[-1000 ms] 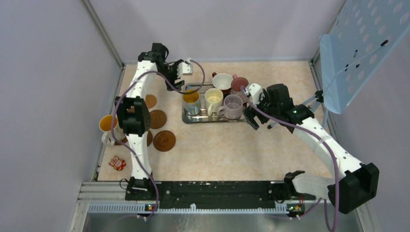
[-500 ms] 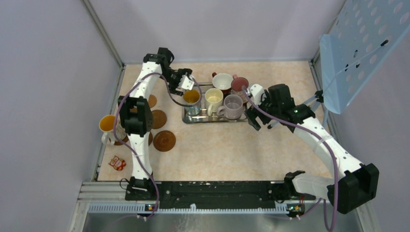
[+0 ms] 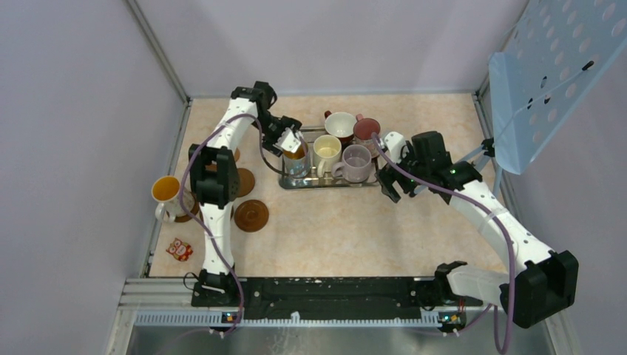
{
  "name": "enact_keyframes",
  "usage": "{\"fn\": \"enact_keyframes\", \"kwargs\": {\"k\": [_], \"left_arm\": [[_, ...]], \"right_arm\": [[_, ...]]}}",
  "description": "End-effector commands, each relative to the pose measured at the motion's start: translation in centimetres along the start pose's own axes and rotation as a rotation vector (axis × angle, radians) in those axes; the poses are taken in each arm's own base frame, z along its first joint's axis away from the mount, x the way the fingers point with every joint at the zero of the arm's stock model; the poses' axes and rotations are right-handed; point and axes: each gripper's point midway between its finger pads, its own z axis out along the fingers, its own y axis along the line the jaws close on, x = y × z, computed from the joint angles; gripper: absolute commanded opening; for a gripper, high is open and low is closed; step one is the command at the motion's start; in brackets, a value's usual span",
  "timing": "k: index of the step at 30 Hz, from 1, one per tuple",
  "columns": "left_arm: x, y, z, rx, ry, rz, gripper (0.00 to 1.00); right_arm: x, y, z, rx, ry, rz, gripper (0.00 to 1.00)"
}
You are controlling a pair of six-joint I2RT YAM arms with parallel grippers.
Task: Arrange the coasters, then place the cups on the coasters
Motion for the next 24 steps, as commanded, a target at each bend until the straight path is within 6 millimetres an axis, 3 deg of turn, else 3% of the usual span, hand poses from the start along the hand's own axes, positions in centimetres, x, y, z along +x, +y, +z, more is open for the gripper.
{"fn": "enact_keyframes", "kwargs": {"k": [1,6,10,24], "left_arm": [[-1.9,-1.9,0.4,0.075,-0.050,-0.002,0.78],[-0.8,-2.3,0.0,0.057,0.018,-0.100,0.60],[-0.8,-2.1,-0.3,0.010,0.037,-0.242,0.56],[-3.0,-4.9,-0.1,0.009,-0.007,-0.688,0.44]], "right_arm": [[-1.3,-0.2,-0.7,0.005,-0.055,-0.006,0.85],[-1.5,-0.1,-0.6,-0.002,-0.063,-0.002,0.85],[-1.7,0.0,-0.5,-0.007,-0.069,0.001,0.85],[-1.6,0.0,-0.5,-0.004,-0.079,0.004,0.85]]}}
